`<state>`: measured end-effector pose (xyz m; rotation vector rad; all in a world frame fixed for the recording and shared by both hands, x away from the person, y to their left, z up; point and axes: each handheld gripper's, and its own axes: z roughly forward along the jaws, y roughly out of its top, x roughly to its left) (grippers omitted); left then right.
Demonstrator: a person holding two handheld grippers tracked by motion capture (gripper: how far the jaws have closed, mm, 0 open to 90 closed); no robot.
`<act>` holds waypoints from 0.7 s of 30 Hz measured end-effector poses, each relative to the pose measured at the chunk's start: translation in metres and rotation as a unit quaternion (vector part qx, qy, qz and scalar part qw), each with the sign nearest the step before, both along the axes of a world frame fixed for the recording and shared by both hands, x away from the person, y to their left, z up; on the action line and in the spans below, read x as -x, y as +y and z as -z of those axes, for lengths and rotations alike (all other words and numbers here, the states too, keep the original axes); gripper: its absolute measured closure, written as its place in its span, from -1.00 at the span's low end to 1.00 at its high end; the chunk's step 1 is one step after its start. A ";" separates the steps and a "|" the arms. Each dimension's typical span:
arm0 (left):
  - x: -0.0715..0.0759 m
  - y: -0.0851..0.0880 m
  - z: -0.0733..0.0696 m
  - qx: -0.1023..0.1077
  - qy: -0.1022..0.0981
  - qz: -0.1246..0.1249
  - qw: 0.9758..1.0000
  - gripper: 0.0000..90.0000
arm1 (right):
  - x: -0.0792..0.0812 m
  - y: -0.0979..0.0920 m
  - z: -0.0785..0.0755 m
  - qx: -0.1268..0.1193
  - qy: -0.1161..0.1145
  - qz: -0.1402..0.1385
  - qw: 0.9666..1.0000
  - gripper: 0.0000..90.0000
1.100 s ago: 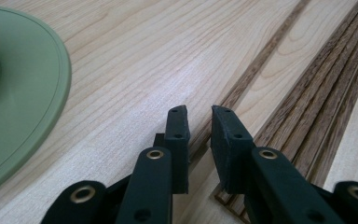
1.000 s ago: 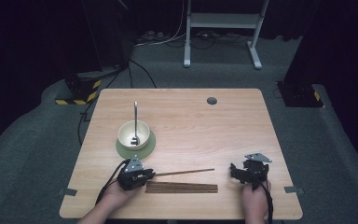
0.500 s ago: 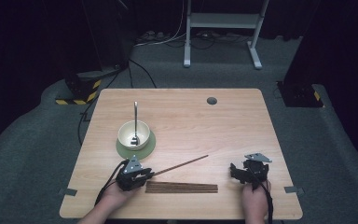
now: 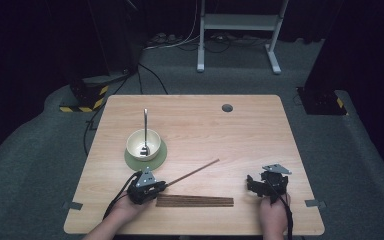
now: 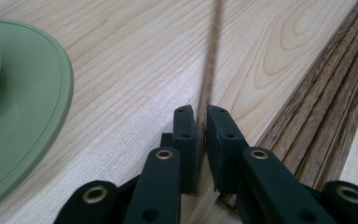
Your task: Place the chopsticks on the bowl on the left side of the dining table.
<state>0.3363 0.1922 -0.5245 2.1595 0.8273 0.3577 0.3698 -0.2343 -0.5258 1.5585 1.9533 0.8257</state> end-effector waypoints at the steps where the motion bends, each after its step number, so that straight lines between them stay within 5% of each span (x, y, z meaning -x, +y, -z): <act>1: 0.000 0.000 0.000 0.001 0.000 0.000 1.000 0.84 | 0.000 0.000 0.000 0.000 0.000 0.000 1.000 -0.76; 11: -0.001 0.003 -0.001 0.003 0.004 -0.007 1.000 0.86 | 0.000 0.000 0.000 0.000 0.000 0.000 1.000 -0.76; 21: 0.003 0.012 -0.014 0.044 -0.016 -0.014 0.999 0.86 | 0.000 0.000 0.000 0.000 0.000 0.000 1.000 -0.76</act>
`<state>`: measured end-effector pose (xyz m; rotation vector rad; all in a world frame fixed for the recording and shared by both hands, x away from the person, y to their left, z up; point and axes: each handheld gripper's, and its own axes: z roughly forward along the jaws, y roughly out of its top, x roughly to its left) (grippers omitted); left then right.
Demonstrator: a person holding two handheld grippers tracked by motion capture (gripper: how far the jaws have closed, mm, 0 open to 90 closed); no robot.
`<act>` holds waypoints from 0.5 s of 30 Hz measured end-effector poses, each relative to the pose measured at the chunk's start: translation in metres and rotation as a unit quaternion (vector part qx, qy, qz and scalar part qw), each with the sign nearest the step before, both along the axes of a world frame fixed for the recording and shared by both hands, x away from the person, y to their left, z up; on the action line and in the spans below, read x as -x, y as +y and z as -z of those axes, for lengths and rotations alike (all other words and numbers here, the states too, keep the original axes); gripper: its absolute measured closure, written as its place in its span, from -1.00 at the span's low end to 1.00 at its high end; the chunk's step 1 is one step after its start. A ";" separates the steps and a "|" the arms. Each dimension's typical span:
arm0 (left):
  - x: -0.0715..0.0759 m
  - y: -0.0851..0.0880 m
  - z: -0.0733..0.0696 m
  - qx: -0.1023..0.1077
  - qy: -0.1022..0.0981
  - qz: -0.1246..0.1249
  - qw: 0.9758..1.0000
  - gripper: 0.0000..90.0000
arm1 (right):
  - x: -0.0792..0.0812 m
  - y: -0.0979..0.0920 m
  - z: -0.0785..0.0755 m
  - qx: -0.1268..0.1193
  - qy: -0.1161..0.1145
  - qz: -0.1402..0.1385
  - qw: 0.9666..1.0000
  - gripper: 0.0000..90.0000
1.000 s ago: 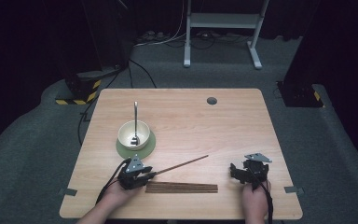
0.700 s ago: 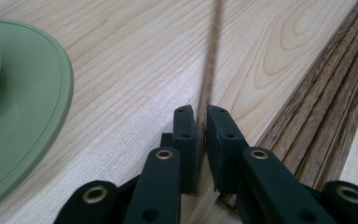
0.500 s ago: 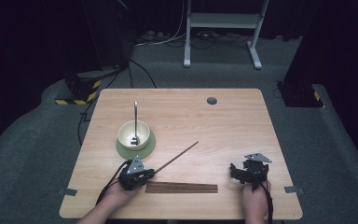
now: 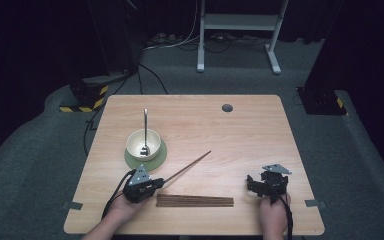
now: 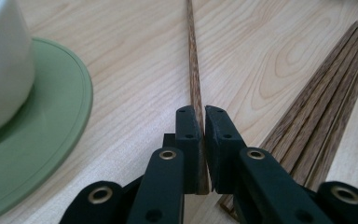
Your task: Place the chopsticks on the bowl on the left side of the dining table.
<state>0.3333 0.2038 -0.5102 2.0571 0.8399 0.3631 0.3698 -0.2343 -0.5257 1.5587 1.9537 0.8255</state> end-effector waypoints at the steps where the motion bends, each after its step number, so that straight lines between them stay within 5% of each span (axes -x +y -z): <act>1: 0.001 0.001 -0.001 0.004 -0.001 -0.001 1.000 0.86 | 0.000 0.000 0.000 0.001 -0.001 -0.001 1.000 -0.76; 15: 0.006 0.006 -0.016 0.031 -0.031 -0.007 0.999 0.86 | 0.000 0.000 0.000 0.001 -0.002 -0.001 1.000 -0.76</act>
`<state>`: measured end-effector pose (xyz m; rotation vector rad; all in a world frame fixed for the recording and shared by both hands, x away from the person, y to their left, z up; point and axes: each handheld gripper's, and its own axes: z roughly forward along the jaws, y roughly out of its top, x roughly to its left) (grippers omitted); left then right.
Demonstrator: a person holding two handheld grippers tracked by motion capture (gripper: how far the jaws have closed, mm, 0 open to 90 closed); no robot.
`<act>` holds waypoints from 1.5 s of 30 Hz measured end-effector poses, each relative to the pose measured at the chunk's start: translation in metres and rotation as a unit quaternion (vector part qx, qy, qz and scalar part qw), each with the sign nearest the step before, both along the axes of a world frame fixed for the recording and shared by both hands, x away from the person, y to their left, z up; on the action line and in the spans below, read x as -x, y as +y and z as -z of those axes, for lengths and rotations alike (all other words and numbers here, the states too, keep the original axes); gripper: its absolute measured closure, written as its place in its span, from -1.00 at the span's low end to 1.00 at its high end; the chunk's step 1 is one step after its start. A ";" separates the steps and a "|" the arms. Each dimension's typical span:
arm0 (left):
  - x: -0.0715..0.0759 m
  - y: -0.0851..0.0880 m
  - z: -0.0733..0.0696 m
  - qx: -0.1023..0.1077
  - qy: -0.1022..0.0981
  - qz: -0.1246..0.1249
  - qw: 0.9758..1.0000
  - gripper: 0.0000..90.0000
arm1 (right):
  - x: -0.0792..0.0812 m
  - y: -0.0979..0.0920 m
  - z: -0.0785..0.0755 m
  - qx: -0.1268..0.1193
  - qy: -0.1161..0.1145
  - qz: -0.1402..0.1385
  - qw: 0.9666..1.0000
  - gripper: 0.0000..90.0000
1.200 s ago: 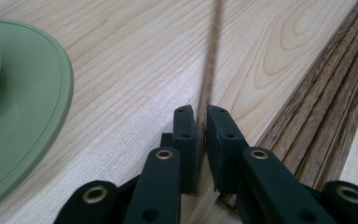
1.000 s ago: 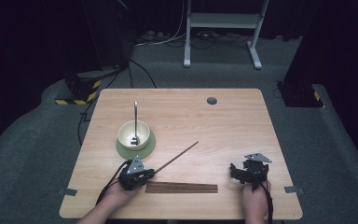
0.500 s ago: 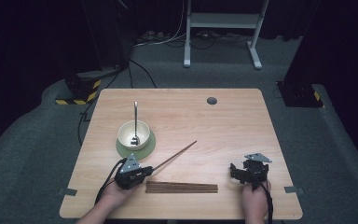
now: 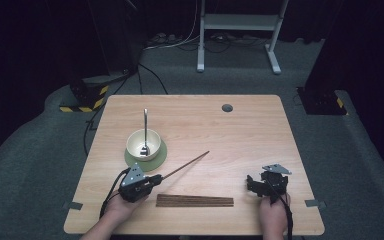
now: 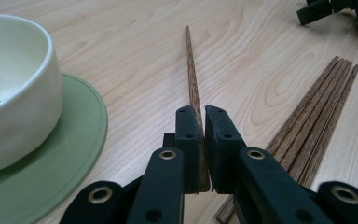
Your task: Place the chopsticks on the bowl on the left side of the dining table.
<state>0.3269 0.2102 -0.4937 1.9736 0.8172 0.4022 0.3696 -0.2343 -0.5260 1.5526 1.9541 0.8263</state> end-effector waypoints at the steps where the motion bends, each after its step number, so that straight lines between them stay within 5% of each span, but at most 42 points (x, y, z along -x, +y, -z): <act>1: 0.000 0.000 -0.001 0.001 -0.002 -0.001 1.000 0.86 | 0.000 0.000 0.000 0.000 0.000 0.000 1.000 -0.76; 25: 0.009 0.013 -0.025 0.050 -0.040 -0.011 0.998 0.86 | 0.000 0.000 0.000 0.000 0.000 -0.001 1.000 -0.76; 33: 0.010 0.019 -0.031 0.052 -0.057 -0.007 0.997 0.86 | 0.000 0.000 0.000 -0.002 0.002 0.000 1.000 -0.76; 45: 0.007 0.032 -0.030 0.057 -0.054 -0.030 0.996 0.86 | 0.001 -0.001 -0.002 0.000 0.012 -0.006 1.000 -0.75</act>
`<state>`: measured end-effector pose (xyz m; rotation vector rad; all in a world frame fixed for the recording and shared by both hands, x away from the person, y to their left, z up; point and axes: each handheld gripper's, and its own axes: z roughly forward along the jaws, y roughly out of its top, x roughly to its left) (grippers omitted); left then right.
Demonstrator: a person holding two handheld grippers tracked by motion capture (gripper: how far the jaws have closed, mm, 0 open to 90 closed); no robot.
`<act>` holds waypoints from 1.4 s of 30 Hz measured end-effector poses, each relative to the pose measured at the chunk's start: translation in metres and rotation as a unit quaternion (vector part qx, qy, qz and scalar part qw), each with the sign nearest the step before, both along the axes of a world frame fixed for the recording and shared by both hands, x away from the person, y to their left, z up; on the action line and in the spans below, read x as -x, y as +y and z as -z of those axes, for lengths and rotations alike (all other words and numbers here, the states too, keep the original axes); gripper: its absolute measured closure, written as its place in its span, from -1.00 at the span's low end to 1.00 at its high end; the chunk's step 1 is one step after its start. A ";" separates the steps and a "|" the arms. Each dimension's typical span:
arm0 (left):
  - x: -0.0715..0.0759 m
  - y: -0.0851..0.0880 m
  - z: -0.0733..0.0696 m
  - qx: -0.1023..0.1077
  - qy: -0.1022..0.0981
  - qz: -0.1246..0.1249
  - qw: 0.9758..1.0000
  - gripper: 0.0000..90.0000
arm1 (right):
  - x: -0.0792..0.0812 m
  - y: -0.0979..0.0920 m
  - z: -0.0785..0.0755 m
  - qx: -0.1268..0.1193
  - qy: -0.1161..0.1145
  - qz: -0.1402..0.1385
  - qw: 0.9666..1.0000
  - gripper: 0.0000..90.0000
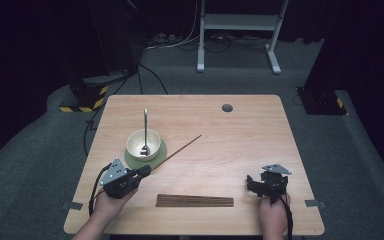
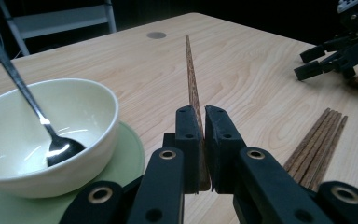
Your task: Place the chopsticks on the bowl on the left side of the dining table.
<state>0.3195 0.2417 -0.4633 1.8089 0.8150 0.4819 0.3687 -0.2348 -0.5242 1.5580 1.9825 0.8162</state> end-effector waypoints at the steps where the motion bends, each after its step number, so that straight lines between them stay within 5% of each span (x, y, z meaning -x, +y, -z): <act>1: -0.001 0.002 0.000 -0.003 0.000 -0.003 1.000 0.86 | 0.000 0.000 0.000 0.000 0.000 0.000 1.000 -0.75; 22: -0.012 0.048 0.003 0.005 0.005 -0.053 0.999 0.86 | 0.000 0.000 0.000 -0.001 0.000 0.000 1.000 -0.75; 23: -0.012 0.049 0.003 0.016 0.008 -0.059 0.998 0.86 | 0.000 0.000 0.000 -0.001 0.000 0.000 1.000 -0.75; 24: -0.012 0.045 0.004 0.050 0.010 -0.076 0.996 0.86 | 0.000 0.000 0.000 -0.001 0.000 0.000 1.000 -0.75; 25: -0.012 0.047 0.004 0.050 0.013 -0.077 0.996 0.86 | 0.000 0.000 0.000 -0.001 0.000 0.000 1.000 -0.75; 26: -0.012 0.053 0.003 0.018 0.009 -0.067 0.998 0.86 | 0.000 0.000 0.000 -0.001 0.000 0.000 1.000 -0.75; 28: -0.013 0.054 0.003 0.023 0.010 -0.073 0.997 0.86 | 0.000 0.000 0.000 -0.001 0.000 0.000 1.000 -0.75; 29: -0.013 0.052 0.004 0.046 0.011 -0.081 0.996 0.86 | 0.000 0.000 0.000 -0.002 0.001 0.001 1.000 -0.75; 30: -0.014 0.056 0.003 0.021 0.008 -0.072 0.997 0.86 | 0.000 0.000 0.000 0.000 0.000 0.000 1.000 -0.75; 31: -0.013 0.054 0.004 0.045 0.011 -0.083 0.995 0.86 | 0.000 0.000 0.000 -0.001 0.000 0.000 1.000 -0.75; 42: -0.020 0.070 0.009 0.024 0.014 -0.099 0.995 0.86 | 0.000 0.000 0.000 0.000 -0.001 0.000 1.000 -0.75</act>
